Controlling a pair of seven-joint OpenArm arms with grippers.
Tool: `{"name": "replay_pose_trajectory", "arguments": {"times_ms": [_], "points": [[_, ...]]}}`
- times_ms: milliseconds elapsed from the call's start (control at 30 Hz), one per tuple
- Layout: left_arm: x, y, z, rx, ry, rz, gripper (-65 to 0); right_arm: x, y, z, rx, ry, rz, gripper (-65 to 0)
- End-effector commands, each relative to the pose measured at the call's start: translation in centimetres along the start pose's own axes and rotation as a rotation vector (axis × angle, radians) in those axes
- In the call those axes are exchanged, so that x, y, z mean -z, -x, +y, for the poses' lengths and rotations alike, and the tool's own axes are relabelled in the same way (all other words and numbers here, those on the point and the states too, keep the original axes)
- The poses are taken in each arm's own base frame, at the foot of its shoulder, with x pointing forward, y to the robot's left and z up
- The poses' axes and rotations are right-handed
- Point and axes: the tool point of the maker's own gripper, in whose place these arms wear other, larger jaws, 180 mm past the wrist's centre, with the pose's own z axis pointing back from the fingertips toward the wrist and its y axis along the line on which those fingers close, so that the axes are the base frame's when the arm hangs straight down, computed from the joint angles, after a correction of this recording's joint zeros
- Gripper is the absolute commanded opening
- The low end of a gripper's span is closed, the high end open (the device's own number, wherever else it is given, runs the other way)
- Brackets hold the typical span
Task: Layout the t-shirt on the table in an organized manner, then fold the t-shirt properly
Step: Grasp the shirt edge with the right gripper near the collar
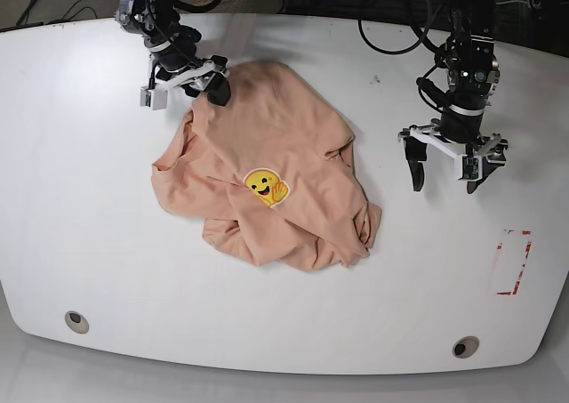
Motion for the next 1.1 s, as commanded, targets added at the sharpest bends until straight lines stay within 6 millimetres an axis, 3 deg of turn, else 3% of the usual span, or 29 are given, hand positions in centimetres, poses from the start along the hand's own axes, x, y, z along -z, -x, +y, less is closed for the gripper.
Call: {"name": "replay_pose_trajectory", "arguments": {"times_ms": [0, 233, 567, 800, 1067], "points": [[0.0, -1.8, 0.2, 0.007, -0.006, -0.059, -9.0, -0.1, -0.3, 0.1, -0.011, -0.002, -0.003, -36.7], [0.0, -1.8, 0.3, 0.007, -0.008, -0.06, -9.0, -0.2, -0.7, 0.2, -0.026, -0.004, -0.007, -64.6], [-0.1, -1.8, 0.1, 0.003, -0.003, -0.059, -9.0, -1.9, -3.6, 2.8, -0.172, -0.053, -0.044, -65.0], [-0.2, -2.3, -0.2, 0.006, 0.008, -0.072, -9.0, -2.7, -4.5, 4.0, -0.219, -0.097, -0.03, -65.0], [-0.3, -2.3, -2.0, 0.037, 0.107, -0.073, -9.0, -3.5, -6.9, 5.2, -0.211, -0.2, -0.061, -65.0]]}}
